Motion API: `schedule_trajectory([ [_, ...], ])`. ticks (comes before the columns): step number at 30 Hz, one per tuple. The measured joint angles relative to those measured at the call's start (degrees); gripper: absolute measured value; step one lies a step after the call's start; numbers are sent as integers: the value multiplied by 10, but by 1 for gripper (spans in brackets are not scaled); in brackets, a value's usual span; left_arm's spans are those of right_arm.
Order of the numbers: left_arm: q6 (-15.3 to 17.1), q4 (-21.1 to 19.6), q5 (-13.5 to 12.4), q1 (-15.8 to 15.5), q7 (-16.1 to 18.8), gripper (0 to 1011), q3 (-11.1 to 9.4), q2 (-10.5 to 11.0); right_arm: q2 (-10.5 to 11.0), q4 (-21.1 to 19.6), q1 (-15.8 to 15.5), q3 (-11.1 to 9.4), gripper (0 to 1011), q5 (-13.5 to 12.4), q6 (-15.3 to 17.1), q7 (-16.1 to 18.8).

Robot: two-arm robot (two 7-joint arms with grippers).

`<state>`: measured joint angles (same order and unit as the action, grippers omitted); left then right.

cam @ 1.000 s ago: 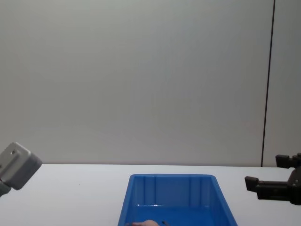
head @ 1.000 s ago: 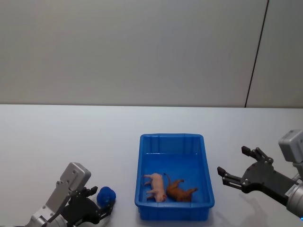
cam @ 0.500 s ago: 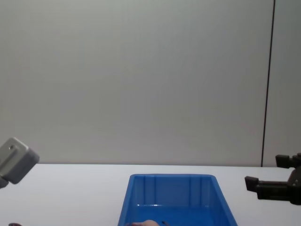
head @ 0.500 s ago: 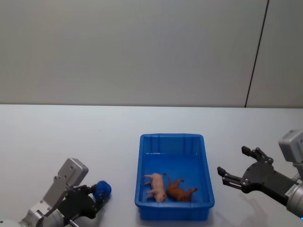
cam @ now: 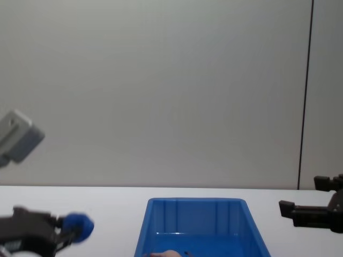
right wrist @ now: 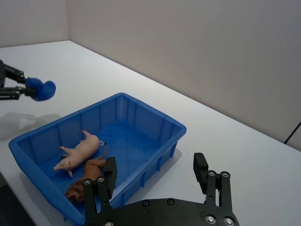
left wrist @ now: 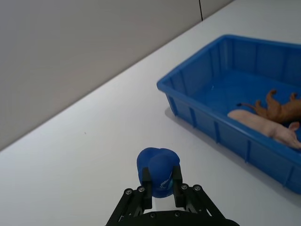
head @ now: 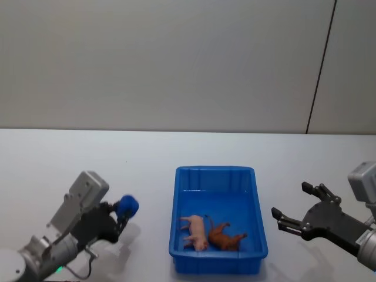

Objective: Pick up the two dolls from the table and place them into the box.

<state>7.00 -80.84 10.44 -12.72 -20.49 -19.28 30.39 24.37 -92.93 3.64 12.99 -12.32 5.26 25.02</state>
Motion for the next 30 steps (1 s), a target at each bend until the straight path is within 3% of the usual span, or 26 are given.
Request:
schedule_trajectory([
  [8, -14, -18, -18, -31, -6, 198, 1, -17, 0, 0, 0, 0, 1000, 0, 0, 0],
  [18, -43, 0, -32, -80, -30, 138, -22, -69, 0, 0, 0, 0, 1000, 0, 0, 0],
  [24, -61, 21, -35, -109, -48, 353, -39, -103, 0, 0, 0, 0, 1000, 0, 0, 0],
  [30, -69, 26, -37, -119, -55, 512, -46, -116, 0, 0, 0, 0, 1000, 0, 0, 0],
])
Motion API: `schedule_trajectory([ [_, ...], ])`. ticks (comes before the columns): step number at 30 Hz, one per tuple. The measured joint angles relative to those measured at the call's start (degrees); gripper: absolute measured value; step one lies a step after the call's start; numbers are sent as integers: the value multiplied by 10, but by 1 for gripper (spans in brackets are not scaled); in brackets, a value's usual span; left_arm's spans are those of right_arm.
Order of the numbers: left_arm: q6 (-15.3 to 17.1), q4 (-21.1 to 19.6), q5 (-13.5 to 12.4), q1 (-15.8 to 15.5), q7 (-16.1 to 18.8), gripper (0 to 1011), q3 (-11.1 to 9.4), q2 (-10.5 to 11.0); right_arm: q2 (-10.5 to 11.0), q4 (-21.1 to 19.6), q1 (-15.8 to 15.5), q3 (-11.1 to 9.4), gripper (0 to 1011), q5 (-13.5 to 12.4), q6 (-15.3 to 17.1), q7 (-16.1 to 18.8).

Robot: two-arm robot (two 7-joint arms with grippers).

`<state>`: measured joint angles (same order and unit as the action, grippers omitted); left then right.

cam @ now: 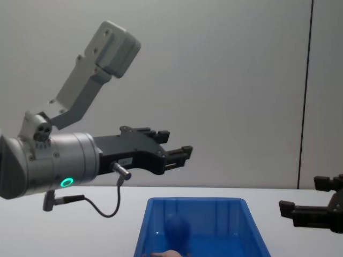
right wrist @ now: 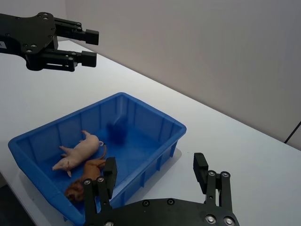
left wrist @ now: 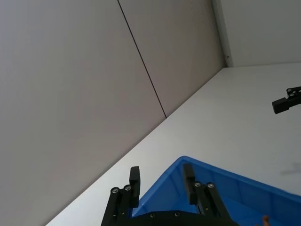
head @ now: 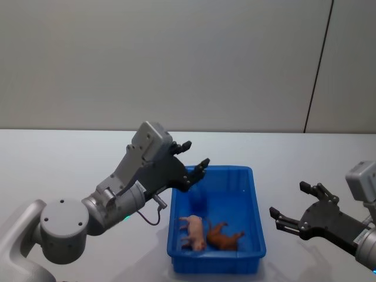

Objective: Pick up the two dolls from the table and place them into the box.

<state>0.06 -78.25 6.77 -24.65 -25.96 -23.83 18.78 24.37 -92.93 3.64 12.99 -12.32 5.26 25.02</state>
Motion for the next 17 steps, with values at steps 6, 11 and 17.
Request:
schedule_trajectory([
  [6, -5, -15, 0, 4, 1, 701, -2, 1, 0, 0, 0, 0, 1000, 0, 0, 0],
  [11, -9, -40, 4, 19, 13, 894, 1, 14, 0, 0, 0, 0, 1000, 0, 0, 0],
  [17, -13, -70, 12, 40, 31, 1001, 6, 32, 0, 0, 0, 0, 1000, 0, 0, 0],
])
